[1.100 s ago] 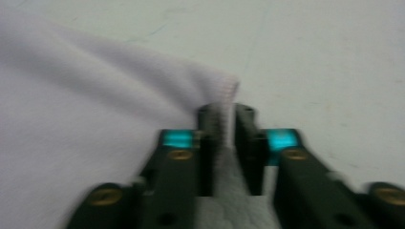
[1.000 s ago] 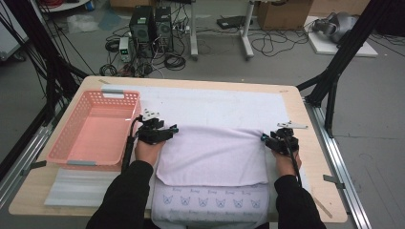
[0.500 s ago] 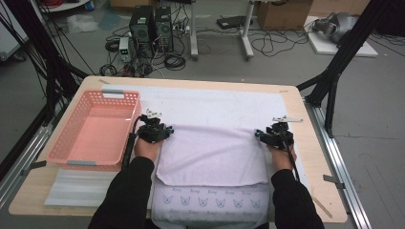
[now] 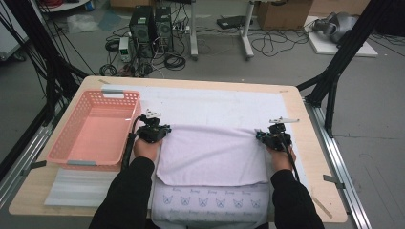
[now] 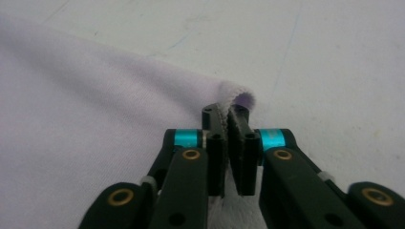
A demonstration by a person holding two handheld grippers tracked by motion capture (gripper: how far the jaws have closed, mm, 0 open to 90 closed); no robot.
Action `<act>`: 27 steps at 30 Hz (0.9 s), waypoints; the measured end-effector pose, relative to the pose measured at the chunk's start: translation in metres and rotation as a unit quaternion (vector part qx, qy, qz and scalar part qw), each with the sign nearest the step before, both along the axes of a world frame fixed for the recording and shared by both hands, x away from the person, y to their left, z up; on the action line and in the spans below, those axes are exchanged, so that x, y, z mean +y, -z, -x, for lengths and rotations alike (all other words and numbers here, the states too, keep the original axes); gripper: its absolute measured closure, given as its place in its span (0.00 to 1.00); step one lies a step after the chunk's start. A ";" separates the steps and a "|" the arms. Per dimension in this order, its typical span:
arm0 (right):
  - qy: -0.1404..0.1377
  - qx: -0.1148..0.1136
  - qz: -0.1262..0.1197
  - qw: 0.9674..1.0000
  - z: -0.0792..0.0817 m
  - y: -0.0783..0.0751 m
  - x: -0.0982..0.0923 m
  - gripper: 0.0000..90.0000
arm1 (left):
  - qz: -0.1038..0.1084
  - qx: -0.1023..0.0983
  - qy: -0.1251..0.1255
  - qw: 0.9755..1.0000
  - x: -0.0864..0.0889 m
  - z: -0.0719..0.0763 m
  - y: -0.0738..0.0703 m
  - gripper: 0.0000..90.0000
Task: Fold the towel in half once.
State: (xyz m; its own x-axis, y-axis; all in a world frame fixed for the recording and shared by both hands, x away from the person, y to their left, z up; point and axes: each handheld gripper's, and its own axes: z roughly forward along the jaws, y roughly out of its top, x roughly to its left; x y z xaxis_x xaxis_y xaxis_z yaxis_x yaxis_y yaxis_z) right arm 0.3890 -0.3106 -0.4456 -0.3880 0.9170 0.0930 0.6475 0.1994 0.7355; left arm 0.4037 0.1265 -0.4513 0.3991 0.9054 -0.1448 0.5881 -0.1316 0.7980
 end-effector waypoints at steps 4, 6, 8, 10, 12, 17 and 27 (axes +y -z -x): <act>0.003 -0.004 -0.037 0.999 -0.004 0.001 -0.010 0.98 | 0.007 -0.005 -0.015 1.000 0.001 -0.004 -0.002 0.96; -0.001 -0.011 -0.029 1.000 -0.007 0.001 -0.010 0.98 | 0.007 -0.017 -0.020 1.000 -0.001 -0.007 -0.005 0.96; -0.005 -0.027 -0.017 0.999 -0.011 -0.003 -0.008 0.98 | 0.005 -0.015 -0.020 1.000 0.000 -0.013 -0.009 0.96; -0.002 -0.040 -0.017 0.999 -0.017 -0.009 -0.008 0.98 | 0.012 -0.028 -0.020 0.999 0.001 -0.019 -0.015 0.96; 0.002 -0.054 -0.021 0.998 -0.024 -0.014 -0.009 0.98 | 0.020 -0.027 -0.022 0.999 0.003 -0.028 -0.022 0.96; 0.010 -0.074 -0.006 0.997 -0.044 -0.024 -0.006 0.98 | 0.035 -0.045 -0.017 0.998 0.006 -0.049 -0.035 0.96; 0.030 -0.069 0.004 0.997 -0.068 -0.018 0.005 0.97 | 0.019 -0.033 -0.005 0.999 0.006 -0.067 -0.026 0.94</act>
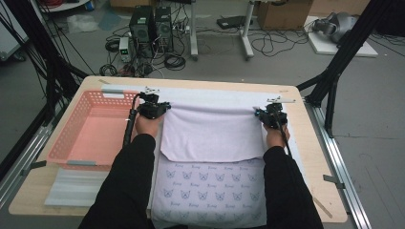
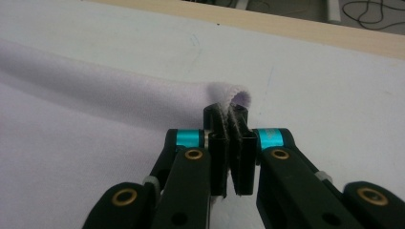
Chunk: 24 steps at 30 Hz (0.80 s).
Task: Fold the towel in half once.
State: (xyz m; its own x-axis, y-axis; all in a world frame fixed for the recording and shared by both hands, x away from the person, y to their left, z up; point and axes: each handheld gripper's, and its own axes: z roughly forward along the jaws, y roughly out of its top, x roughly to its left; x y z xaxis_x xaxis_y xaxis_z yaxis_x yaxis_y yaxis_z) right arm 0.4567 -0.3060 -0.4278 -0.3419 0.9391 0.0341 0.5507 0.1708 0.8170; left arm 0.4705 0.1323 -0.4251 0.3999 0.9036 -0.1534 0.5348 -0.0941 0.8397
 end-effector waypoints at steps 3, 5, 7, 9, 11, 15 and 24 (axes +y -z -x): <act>-0.002 0.002 -0.001 1.000 -0.001 0.003 0.003 0.87 | 0.010 0.014 -0.016 1.000 -0.002 0.002 0.002 0.71; 0.003 0.005 -0.011 1.000 0.000 0.003 0.004 0.74 | 0.011 0.019 -0.007 1.000 -0.005 0.004 0.002 0.60; -0.002 0.004 -0.013 1.000 0.002 0.000 0.005 0.68 | 0.009 0.015 0.005 1.000 -0.009 0.007 -0.002 0.53; -0.003 -0.001 -0.009 1.000 0.005 -0.004 0.006 0.64 | 0.014 0.012 0.012 1.000 -0.013 0.010 -0.006 0.47; -0.002 -0.003 -0.011 1.000 0.009 -0.008 0.005 0.61 | 0.023 0.010 0.013 1.000 -0.016 0.014 -0.011 0.36; -0.003 -0.006 -0.017 1.000 0.022 -0.017 -0.001 0.55 | 0.033 -0.002 0.027 0.999 -0.021 0.023 -0.018 0.29; -0.024 -0.007 -0.039 0.999 0.056 -0.024 -0.016 0.48 | 0.061 -0.033 0.062 0.996 -0.029 0.055 -0.023 0.30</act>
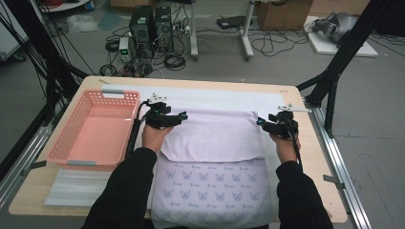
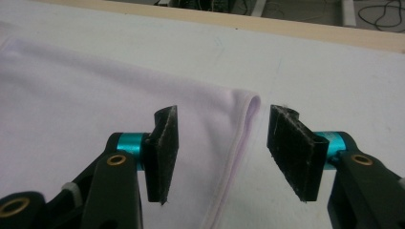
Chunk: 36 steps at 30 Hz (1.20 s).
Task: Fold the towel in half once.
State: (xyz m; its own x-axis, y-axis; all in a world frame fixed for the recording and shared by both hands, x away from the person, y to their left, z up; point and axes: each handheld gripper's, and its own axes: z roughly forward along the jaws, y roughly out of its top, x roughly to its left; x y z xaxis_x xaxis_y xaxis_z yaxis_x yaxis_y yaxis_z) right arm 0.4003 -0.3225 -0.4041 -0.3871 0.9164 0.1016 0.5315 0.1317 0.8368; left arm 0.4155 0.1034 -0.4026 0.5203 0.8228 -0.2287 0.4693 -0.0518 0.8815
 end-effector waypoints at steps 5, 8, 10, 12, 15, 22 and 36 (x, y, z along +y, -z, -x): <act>-0.014 0.013 -0.001 1.000 0.015 -0.003 -0.005 0.41 | 0.000 -0.006 0.019 1.000 -0.003 0.011 -0.003 0.31; -0.016 0.007 -0.006 1.000 0.025 -0.005 -0.007 0.40 | 0.003 -0.009 0.025 1.000 -0.002 0.019 -0.004 0.32; -0.022 0.009 -0.009 1.000 0.031 -0.003 -0.009 0.40 | 0.002 -0.010 0.033 0.999 -0.001 0.024 -0.004 0.32; -0.027 0.014 -0.015 0.999 0.038 -0.001 -0.011 0.40 | 0.003 -0.010 0.039 0.999 0.000 0.031 -0.004 0.33; -0.027 0.019 -0.022 0.999 0.049 0.003 -0.016 0.40 | 0.007 -0.015 0.050 0.999 0.002 0.043 -0.003 0.35; -0.024 0.019 -0.040 0.999 0.077 0.012 -0.026 0.40 | 0.006 -0.016 0.067 0.998 0.008 0.066 0.000 0.35; -0.063 0.012 -0.030 0.997 0.111 0.021 -0.014 0.48 | -0.045 -0.006 0.067 0.997 0.022 0.099 0.017 0.41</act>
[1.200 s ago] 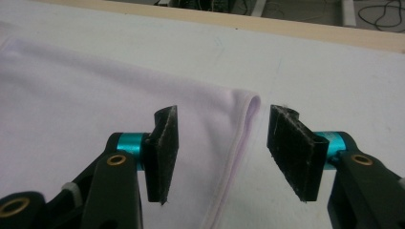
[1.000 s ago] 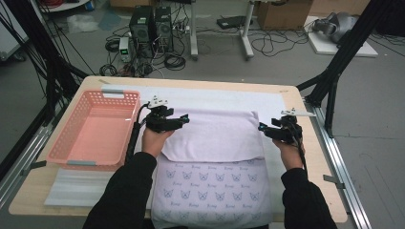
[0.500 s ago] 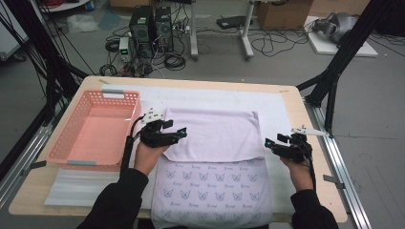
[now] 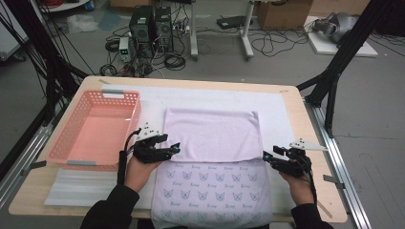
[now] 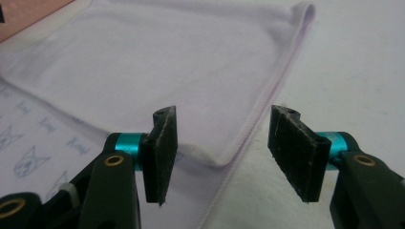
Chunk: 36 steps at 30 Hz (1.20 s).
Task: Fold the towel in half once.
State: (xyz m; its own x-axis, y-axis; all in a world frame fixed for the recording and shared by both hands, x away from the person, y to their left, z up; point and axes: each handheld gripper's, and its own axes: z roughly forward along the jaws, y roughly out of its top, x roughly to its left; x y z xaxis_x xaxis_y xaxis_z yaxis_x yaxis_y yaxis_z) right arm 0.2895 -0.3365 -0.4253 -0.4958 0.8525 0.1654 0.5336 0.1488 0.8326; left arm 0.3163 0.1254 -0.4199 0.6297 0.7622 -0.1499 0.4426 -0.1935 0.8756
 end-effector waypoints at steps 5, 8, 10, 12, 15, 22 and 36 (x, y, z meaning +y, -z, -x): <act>-0.008 0.006 0.013 1.000 0.007 0.003 0.004 0.48 | -0.006 0.006 -0.008 1.000 0.007 0.010 0.013 0.42; -0.014 0.004 0.018 1.000 0.007 0.003 0.005 0.48 | -0.017 0.013 -0.019 1.000 0.010 0.012 0.019 0.42; -0.015 0.003 0.021 1.000 0.007 0.003 0.006 0.48 | -0.019 0.019 -0.026 0.999 0.011 0.013 0.021 0.44; -0.015 0.004 0.030 0.999 0.007 0.004 0.006 0.48 | -0.024 0.021 -0.029 0.999 0.012 0.013 0.021 0.46; -0.017 0.007 0.038 0.999 0.006 0.006 0.007 0.48 | -0.032 0.024 -0.030 0.999 0.013 0.014 0.022 0.53; -0.016 0.007 0.043 0.999 0.007 0.007 0.005 0.48 | -0.061 0.038 -0.036 0.997 0.012 0.014 0.027 0.67; -0.024 0.003 0.044 0.999 0.007 0.006 0.005 0.49 | -0.061 0.020 -0.025 0.998 0.012 0.019 0.021 0.94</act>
State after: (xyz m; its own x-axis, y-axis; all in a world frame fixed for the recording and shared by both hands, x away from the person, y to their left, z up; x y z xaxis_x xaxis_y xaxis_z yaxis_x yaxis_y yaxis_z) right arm 0.2826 -0.3317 -0.4314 -0.5366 0.8387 0.0935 0.5284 0.2475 0.8121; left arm 0.2974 0.1373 -0.4412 0.5862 0.8063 -0.0788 0.4889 -0.2746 0.8280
